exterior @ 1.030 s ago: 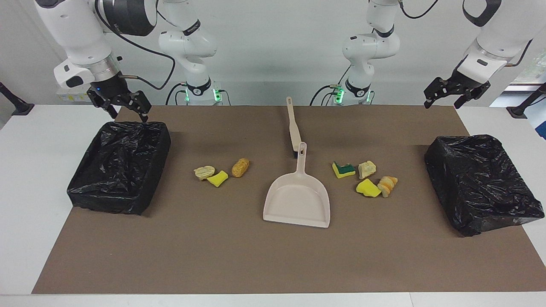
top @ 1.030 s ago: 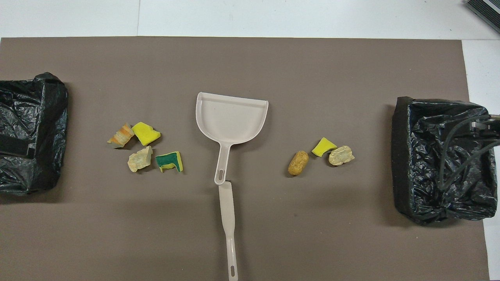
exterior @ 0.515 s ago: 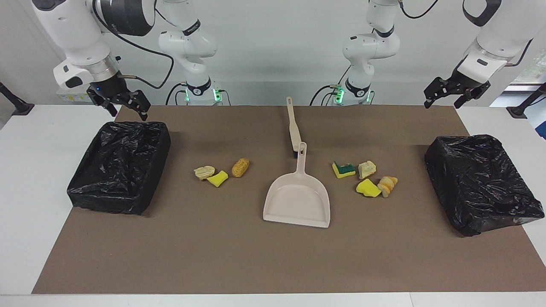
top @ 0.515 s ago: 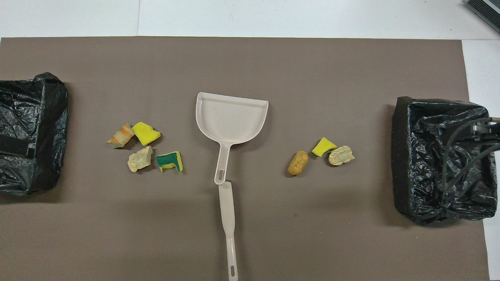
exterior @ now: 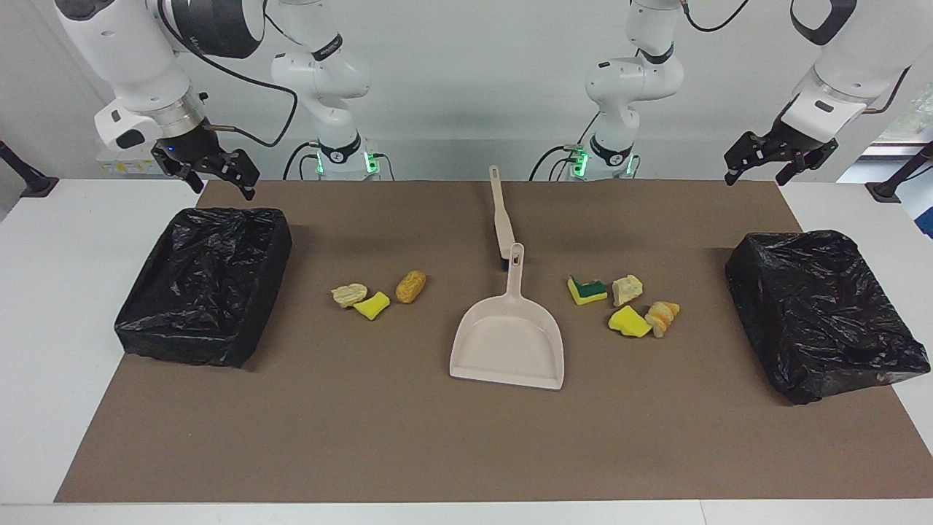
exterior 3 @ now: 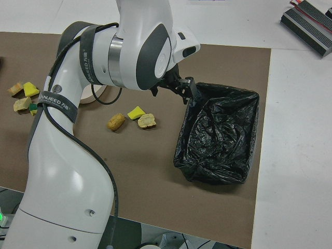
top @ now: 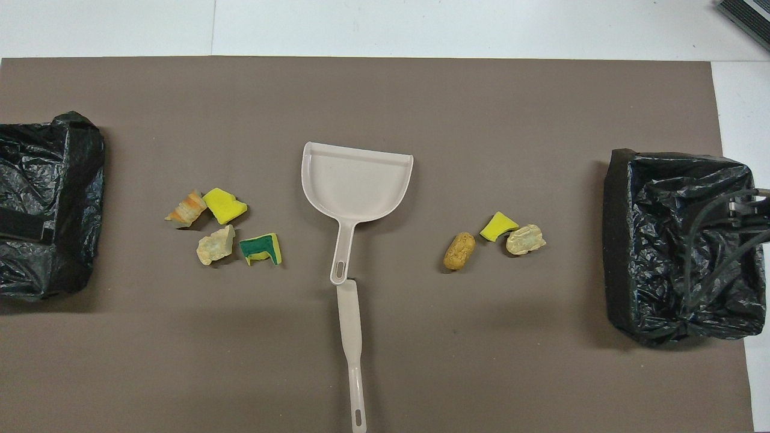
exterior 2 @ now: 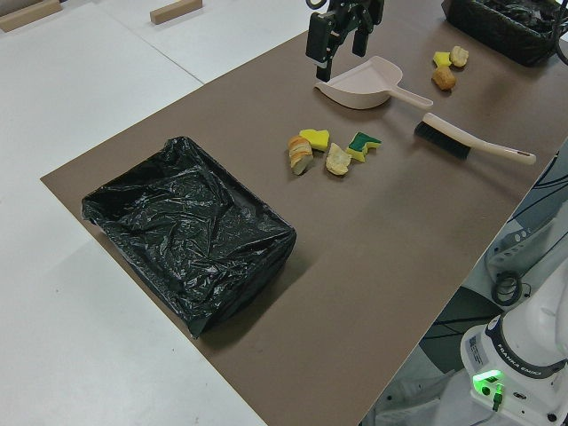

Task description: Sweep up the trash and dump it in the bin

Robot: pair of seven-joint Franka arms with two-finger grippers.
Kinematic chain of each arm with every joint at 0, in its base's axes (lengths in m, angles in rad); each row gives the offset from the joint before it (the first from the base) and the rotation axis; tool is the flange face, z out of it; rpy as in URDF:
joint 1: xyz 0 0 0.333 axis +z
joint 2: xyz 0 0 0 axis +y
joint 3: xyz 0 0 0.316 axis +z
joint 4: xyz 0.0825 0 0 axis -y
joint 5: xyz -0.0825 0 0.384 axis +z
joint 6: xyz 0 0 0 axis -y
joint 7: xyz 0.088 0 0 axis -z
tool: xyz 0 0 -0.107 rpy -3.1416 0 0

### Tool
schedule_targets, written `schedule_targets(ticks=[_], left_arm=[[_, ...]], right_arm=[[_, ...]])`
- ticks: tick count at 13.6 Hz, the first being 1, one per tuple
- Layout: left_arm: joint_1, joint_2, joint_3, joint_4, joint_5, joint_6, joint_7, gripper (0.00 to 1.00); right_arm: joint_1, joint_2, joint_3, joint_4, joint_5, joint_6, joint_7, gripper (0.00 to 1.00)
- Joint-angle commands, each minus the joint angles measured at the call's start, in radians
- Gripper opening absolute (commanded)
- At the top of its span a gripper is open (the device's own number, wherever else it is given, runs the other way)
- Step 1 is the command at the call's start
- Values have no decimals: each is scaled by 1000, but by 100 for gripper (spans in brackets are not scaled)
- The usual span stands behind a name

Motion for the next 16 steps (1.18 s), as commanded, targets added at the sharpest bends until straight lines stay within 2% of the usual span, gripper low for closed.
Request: schedule_targets(ticks=[1, 6, 8, 11, 16], left_arm=[[-9, -11, 6, 2, -2, -19, -4, 100], [-9, -11, 6, 2, -2, -19, -4, 100], [-9, -11, 6, 4, -2, -19, -4, 100], [-9, -11, 6, 4, -2, -19, -4, 100], [-9, -11, 6, 4, -2, -19, -3, 100]], right_arm=[[12, -13, 11, -9, -3, 18, 12, 100], [102, 21, 19, -11, 12, 18, 26, 100], [130, 45, 19, -8, 49, 54, 40, 100], [147, 102, 21, 0, 83, 113, 52, 100], [248, 203, 21, 68, 77, 154, 150, 100]])
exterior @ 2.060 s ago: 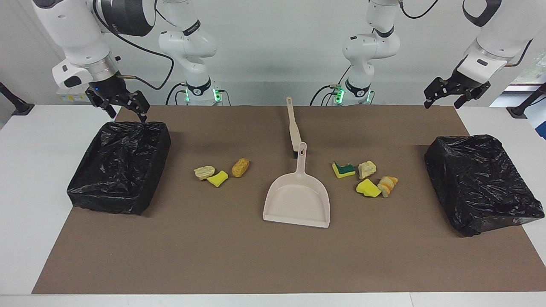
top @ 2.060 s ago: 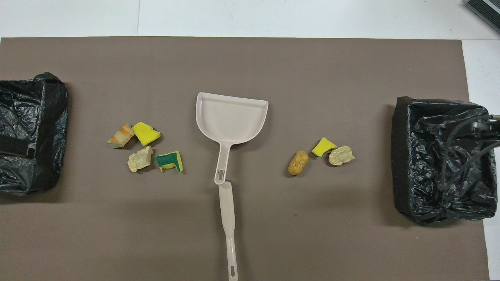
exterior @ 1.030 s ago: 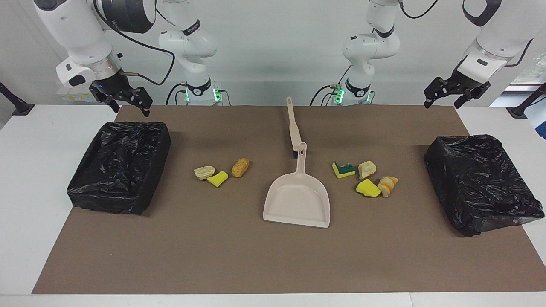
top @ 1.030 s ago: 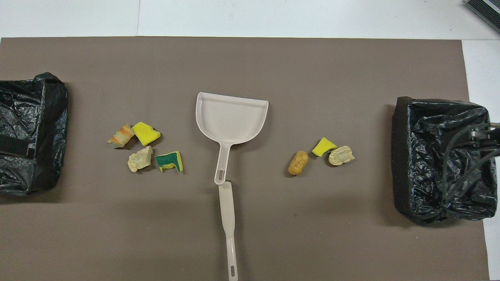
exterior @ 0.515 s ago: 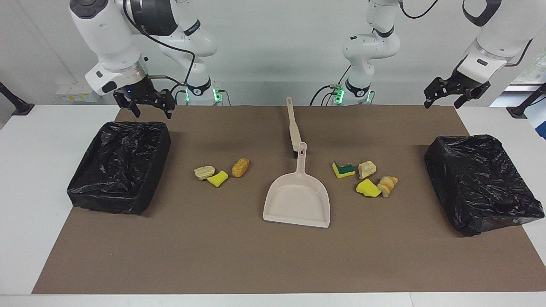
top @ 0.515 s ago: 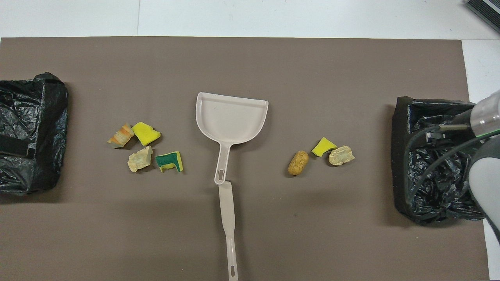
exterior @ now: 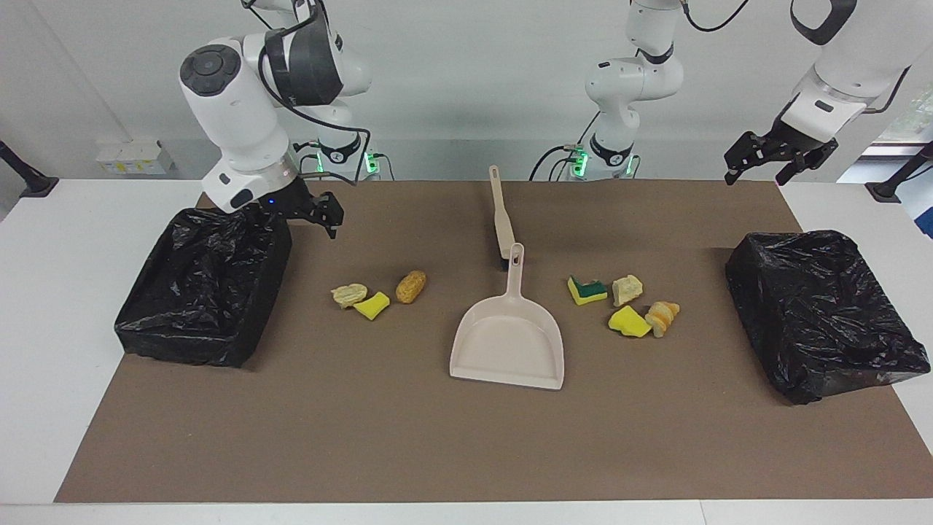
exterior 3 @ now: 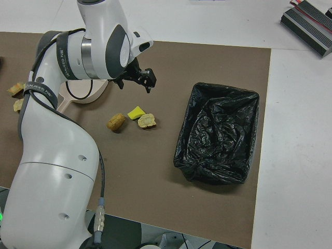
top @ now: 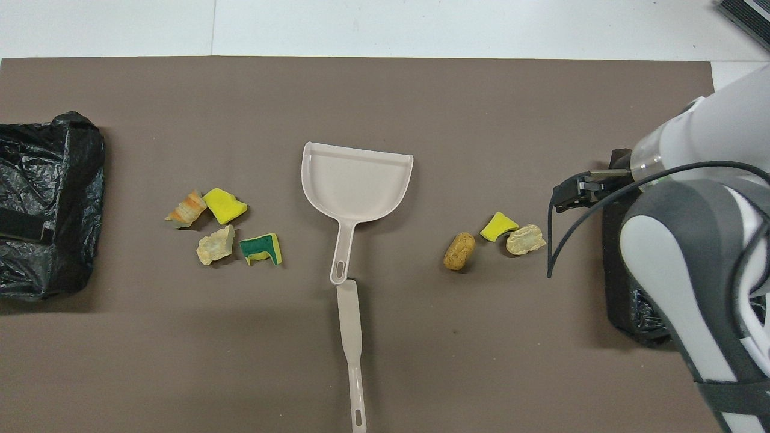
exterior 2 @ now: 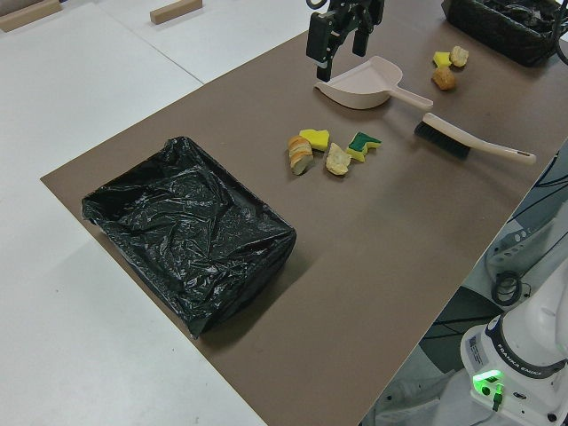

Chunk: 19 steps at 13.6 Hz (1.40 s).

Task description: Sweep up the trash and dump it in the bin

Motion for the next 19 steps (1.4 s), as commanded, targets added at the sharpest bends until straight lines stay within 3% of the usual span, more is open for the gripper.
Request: schedule_targets(ticks=[1, 11, 14, 17, 19], left_arm=[[-9, -12, 6, 2, -2, -19, -3, 100], [-11, -23, -7, -8, -5, -8, -1, 100], [-38, -81, -9, -135, -29, -2, -12, 100], [-106, -155, -11, -321, -61, 105, -15, 100], [-156, -163, -9, -396, -110, 136, -23, 100]], right_arm=[[47, 52, -1, 48, 12, 10, 74, 100], [229, 214, 5, 149, 55, 108, 382, 100], [269, 285, 7, 249, 56, 91, 460, 100], [334, 323, 7, 254, 55, 128, 542, 100], [348, 331, 7, 249, 59, 137, 553, 100]])
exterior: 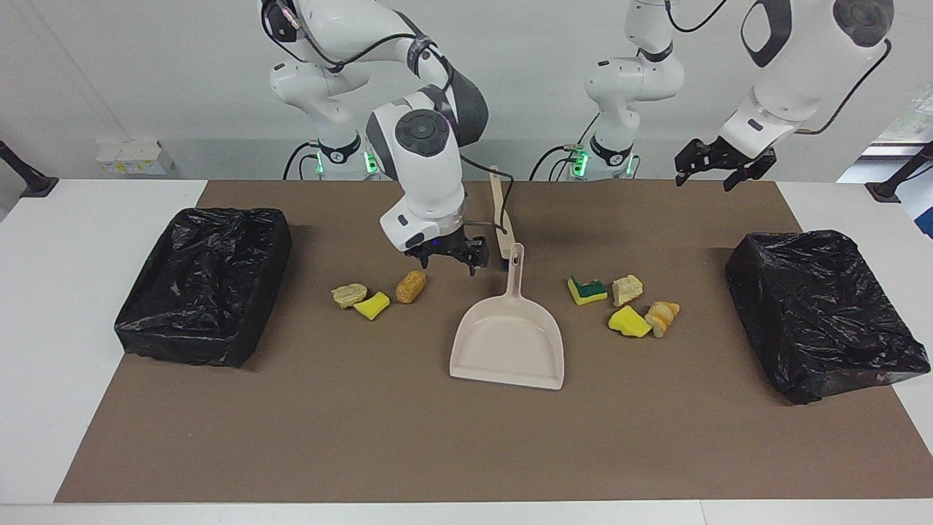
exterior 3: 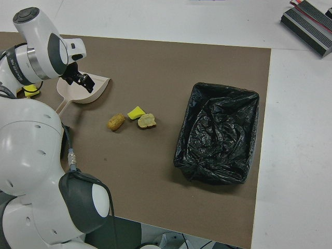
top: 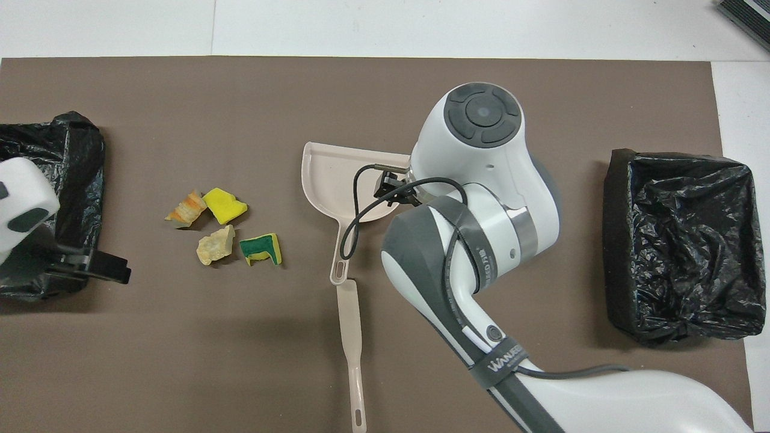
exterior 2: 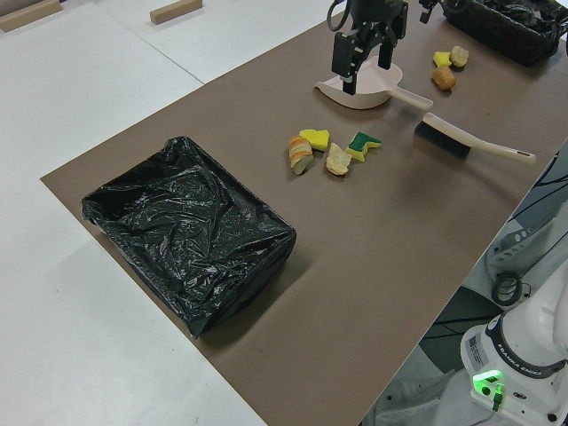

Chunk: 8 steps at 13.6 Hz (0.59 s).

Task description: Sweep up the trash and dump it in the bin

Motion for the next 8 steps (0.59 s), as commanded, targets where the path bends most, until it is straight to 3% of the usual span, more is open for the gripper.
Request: schedule_targets(ticks=[1, 4, 8], left_arm=[[-70, -65, 12, -174, -74, 84, -50, 100], [-220, -114, 14, -324, -99, 234, -165, 100], [-375, -92, 12, -444, -148, 433, -308, 100]], right_arm=[[18, 33, 0, 25, 16, 16, 27, 100], [67, 76, 0, 30, 15, 83, 68, 100], [103, 115, 1, 24, 19, 144, 127, 100]])
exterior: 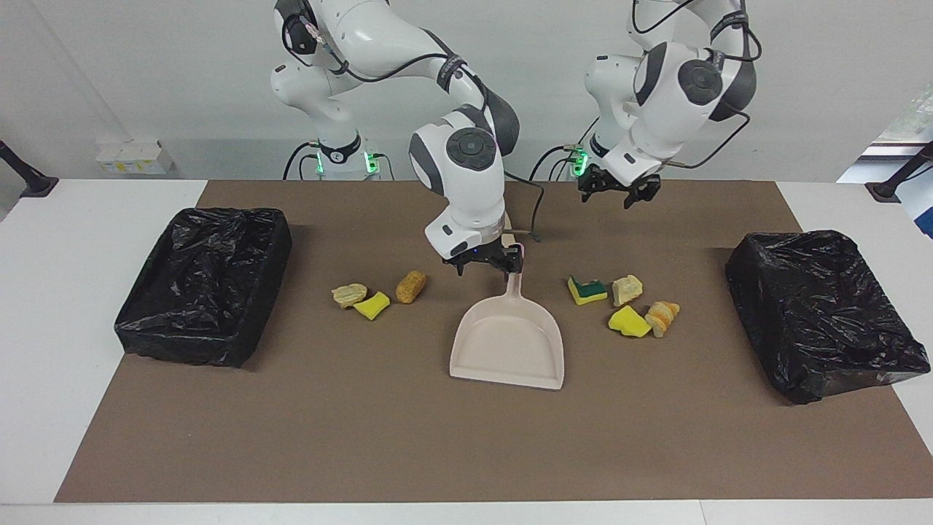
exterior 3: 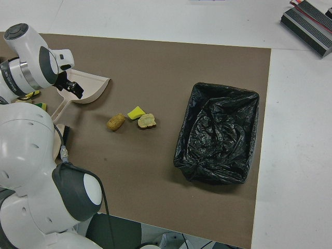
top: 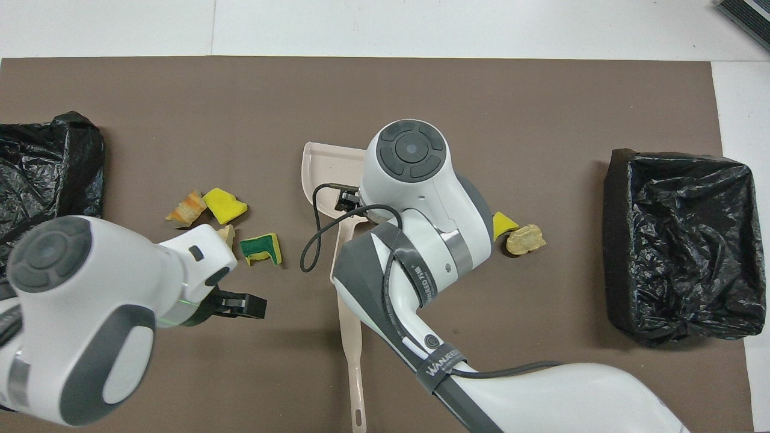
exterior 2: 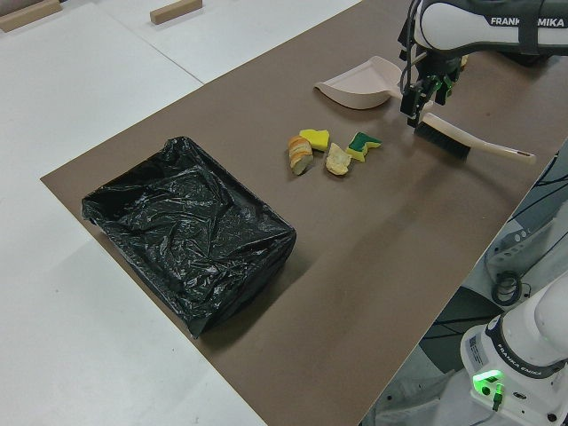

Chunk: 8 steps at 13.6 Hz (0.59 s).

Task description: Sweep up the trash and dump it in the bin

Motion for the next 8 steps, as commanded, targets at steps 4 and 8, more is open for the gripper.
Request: schedule_targets(ticks=[4, 8], left_arm=[[-223, -51, 20, -238, -131, 277, -56, 100], [-323, -104, 19, -310, -131, 291, -94, 100]], right_arm=[[57, 51, 1, 18, 50, 43, 86, 95], [63, 34, 0, -41, 159, 93, 124, 89]])
